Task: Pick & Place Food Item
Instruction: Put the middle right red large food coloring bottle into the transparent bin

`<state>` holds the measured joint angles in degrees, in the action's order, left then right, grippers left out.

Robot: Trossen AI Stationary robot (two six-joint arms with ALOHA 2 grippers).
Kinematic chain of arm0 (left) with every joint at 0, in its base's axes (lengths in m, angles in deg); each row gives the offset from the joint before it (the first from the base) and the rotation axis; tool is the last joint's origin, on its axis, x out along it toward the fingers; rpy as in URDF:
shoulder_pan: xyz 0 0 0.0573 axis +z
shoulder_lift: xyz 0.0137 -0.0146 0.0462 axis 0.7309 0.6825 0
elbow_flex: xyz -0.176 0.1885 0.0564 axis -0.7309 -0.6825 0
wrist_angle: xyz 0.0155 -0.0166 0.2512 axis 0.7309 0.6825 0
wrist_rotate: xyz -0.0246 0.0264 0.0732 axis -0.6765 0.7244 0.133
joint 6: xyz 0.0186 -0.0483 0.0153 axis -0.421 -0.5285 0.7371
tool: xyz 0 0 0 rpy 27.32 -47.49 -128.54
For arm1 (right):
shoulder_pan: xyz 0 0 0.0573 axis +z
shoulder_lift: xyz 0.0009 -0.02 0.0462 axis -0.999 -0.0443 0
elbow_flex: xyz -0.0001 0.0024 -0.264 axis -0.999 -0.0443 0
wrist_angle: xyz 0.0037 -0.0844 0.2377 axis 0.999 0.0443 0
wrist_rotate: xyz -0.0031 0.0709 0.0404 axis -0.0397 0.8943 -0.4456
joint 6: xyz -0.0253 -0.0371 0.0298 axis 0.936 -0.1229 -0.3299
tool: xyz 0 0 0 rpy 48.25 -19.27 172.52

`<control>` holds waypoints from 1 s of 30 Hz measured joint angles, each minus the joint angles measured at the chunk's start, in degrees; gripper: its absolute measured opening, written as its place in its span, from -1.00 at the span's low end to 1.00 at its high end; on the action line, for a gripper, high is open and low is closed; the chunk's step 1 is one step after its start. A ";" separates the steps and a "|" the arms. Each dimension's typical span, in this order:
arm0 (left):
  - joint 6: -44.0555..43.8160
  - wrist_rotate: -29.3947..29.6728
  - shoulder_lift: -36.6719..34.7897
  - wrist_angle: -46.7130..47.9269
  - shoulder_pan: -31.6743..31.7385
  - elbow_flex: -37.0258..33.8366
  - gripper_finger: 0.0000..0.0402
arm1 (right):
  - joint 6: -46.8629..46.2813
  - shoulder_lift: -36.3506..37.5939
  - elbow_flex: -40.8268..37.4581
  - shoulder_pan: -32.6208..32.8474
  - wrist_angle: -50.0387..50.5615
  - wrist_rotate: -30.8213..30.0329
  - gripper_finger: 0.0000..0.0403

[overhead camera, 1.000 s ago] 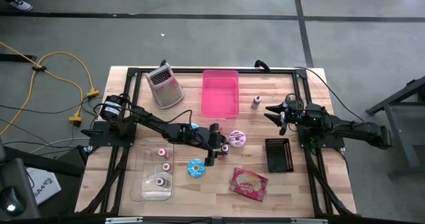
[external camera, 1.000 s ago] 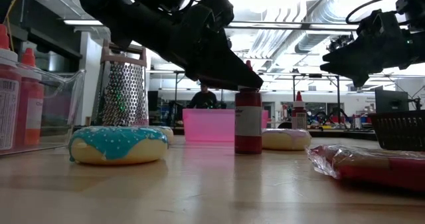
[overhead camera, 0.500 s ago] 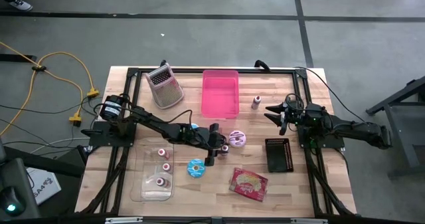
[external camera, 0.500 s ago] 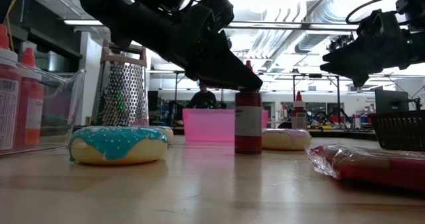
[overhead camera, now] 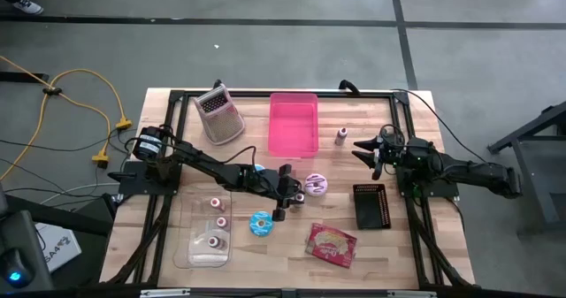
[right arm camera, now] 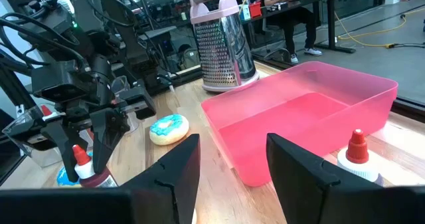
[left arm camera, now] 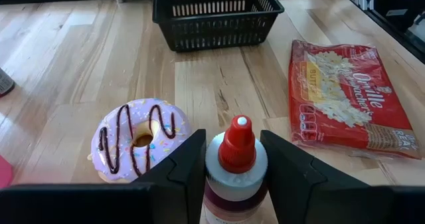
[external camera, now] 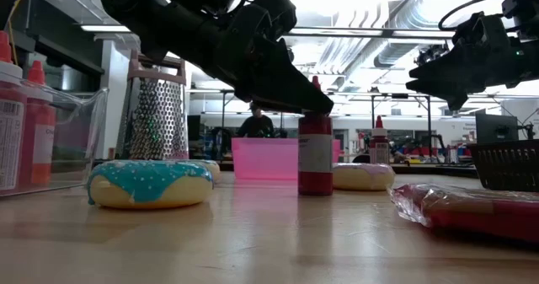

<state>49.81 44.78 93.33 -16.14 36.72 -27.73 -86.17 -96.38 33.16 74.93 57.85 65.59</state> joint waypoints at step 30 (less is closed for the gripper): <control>-5.99 8.03 -29.16 30.64 -6.41 -0.77 -0.41 | 0.02 -0.01 0.00 0.02 0.02 -0.02 -0.20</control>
<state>43.82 52.81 64.17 14.50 30.31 -28.50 -86.15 -96.40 33.16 74.94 57.86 65.57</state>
